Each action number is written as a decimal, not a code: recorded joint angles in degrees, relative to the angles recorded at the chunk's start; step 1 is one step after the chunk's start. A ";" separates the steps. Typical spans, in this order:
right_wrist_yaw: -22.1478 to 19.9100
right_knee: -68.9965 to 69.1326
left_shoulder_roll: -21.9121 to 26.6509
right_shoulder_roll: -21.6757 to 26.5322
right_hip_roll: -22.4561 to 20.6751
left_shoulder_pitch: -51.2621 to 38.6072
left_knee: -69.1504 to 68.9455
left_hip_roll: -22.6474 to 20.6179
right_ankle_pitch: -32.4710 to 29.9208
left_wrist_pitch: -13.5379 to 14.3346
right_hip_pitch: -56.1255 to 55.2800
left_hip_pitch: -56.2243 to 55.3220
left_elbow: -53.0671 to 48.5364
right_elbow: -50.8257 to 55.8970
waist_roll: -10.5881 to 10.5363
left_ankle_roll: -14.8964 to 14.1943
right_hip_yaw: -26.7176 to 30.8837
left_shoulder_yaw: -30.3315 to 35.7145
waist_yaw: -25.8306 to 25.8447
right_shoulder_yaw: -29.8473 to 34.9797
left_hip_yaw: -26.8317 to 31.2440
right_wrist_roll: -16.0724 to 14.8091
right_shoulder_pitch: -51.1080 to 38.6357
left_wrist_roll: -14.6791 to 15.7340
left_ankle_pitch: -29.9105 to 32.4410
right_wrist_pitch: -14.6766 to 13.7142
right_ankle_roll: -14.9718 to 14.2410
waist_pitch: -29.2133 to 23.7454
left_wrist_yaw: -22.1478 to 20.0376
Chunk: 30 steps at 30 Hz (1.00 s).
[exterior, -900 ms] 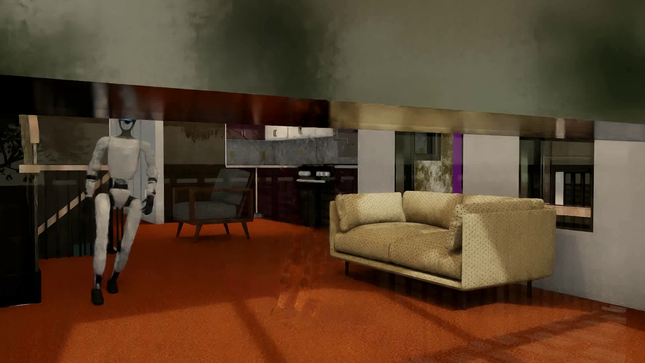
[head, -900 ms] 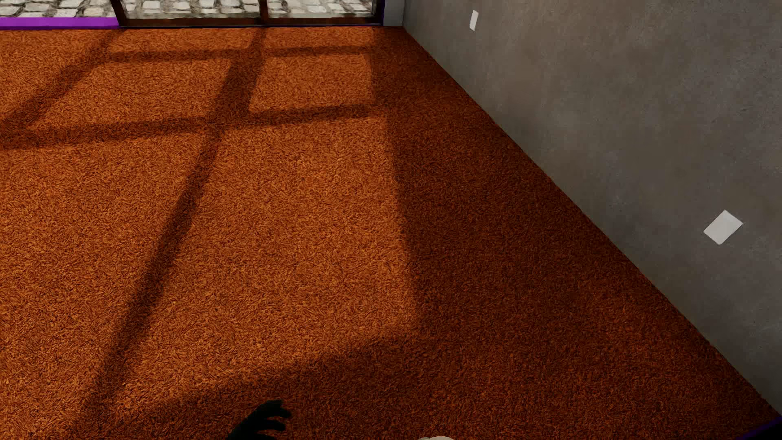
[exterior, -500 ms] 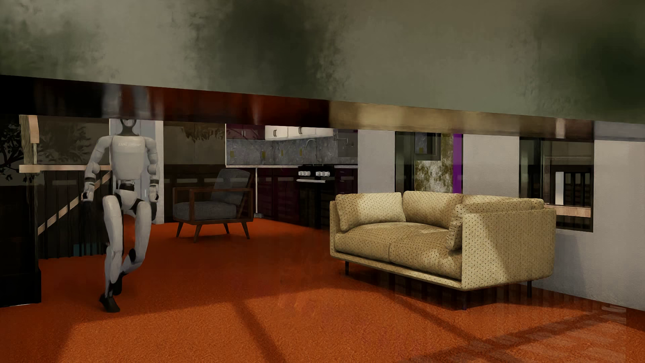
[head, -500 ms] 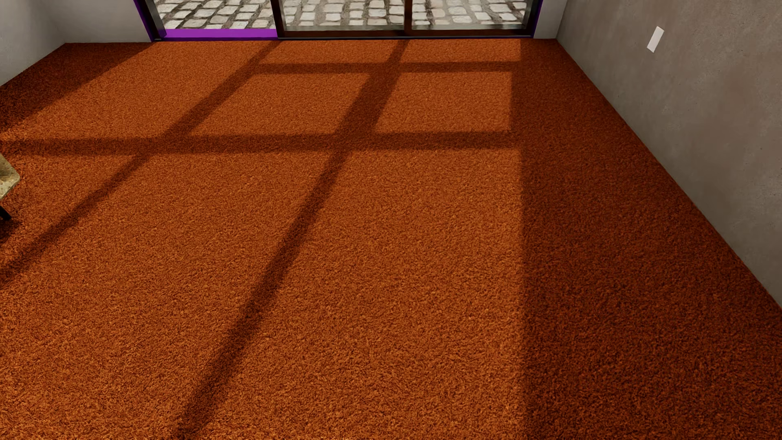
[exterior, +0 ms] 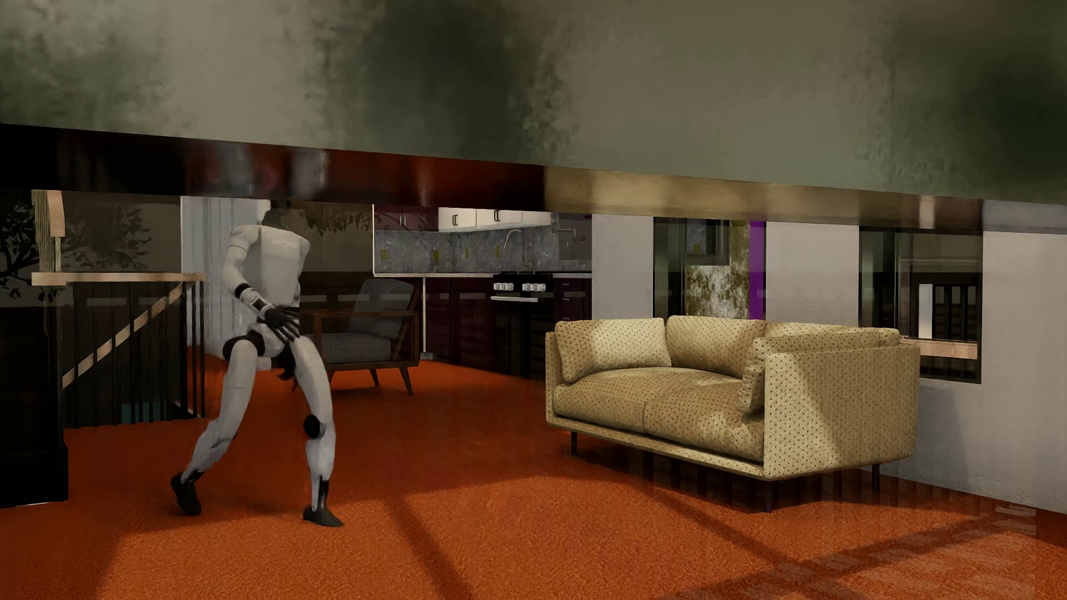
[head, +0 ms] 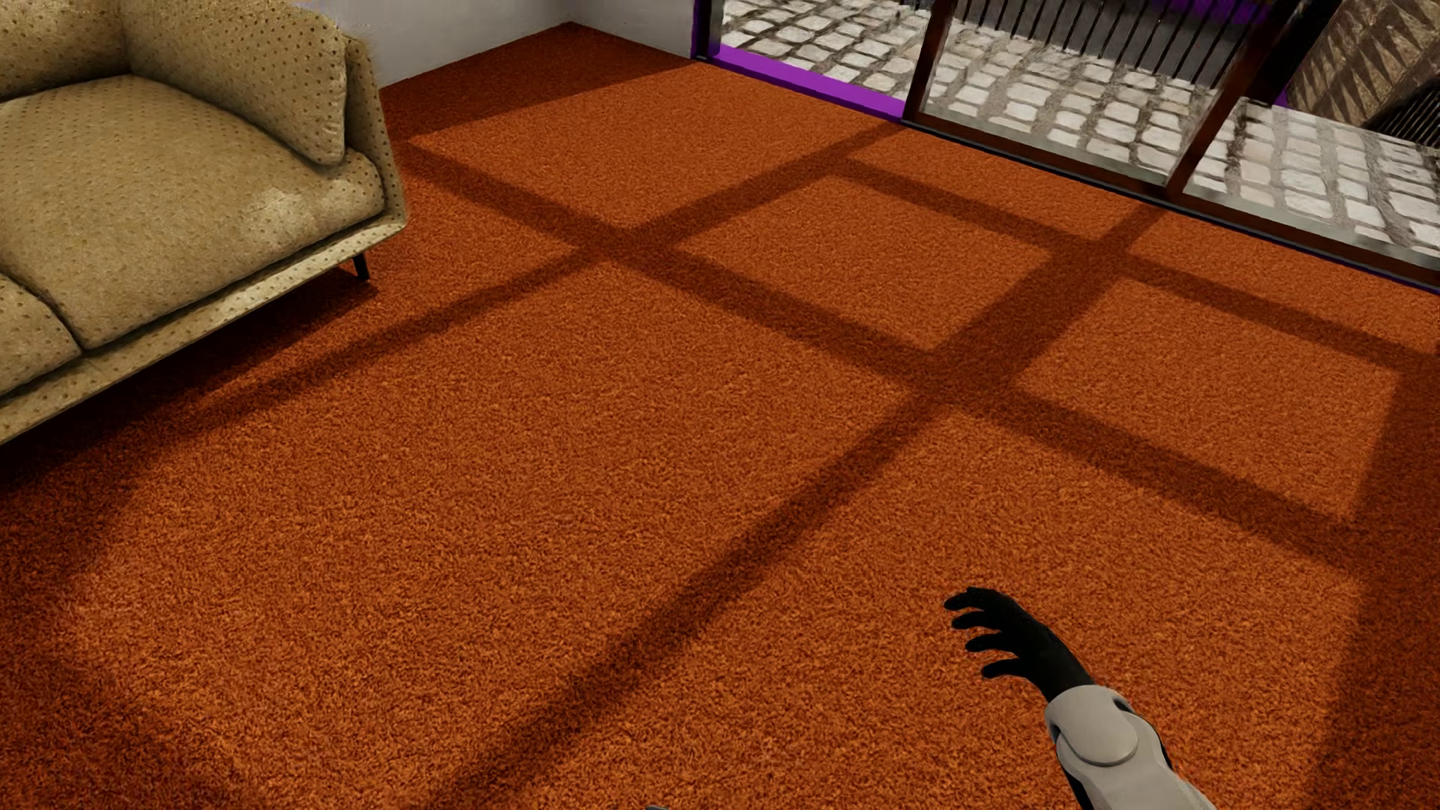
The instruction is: Head to the sofa
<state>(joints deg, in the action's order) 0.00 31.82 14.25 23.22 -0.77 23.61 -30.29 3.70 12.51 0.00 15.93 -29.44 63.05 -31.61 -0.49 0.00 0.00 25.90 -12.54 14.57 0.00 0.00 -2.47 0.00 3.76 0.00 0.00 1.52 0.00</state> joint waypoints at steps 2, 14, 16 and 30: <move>0.00 8.53 1.16 -2.71 1.66 -1.11 -3.18 -4.71 -19.27 0.00 -1.08 1.54 2.01 -3.95 3.67 0.00 0.00 3.22 3.89 1.81 0.00 0.00 6.38 0.00 4.20 0.00 0.00 1.11 0.00; 0.00 5.25 4.86 -2.82 -1.39 -14.11 8.15 -11.28 -18.46 0.00 -38.94 37.54 -29.51 -28.03 2.53 0.00 0.00 -11.93 30.56 22.98 0.00 0.00 26.20 0.00 -20.38 0.00 0.00 -3.01 0.00; 0.00 -7.26 5.29 -2.59 -1.10 -13.97 9.06 -9.83 -22.65 0.00 -39.37 41.72 -33.14 -26.60 3.13 0.00 0.00 -10.59 30.81 22.74 0.00 0.00 27.01 0.00 -22.72 0.00 0.00 -2.05 0.00; 0.00 -0.23 6.46 3.11 -6.98 -4.22 -45.47 0.43 -13.30 0.00 -27.79 16.46 -8.14 -20.05 -5.06 0.00 0.00 5.25 18.03 -1.79 0.00 0.00 9.76 0.00 -2.94 0.00 0.00 -5.81 0.00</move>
<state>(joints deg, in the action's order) 0.00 31.59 20.71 26.33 -7.75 19.39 -75.76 4.13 -0.78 0.00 -11.86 -12.98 54.90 -51.66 -5.55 0.00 0.00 31.15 5.49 12.79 0.00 0.00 7.29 0.00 0.82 0.00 0.00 -4.29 0.00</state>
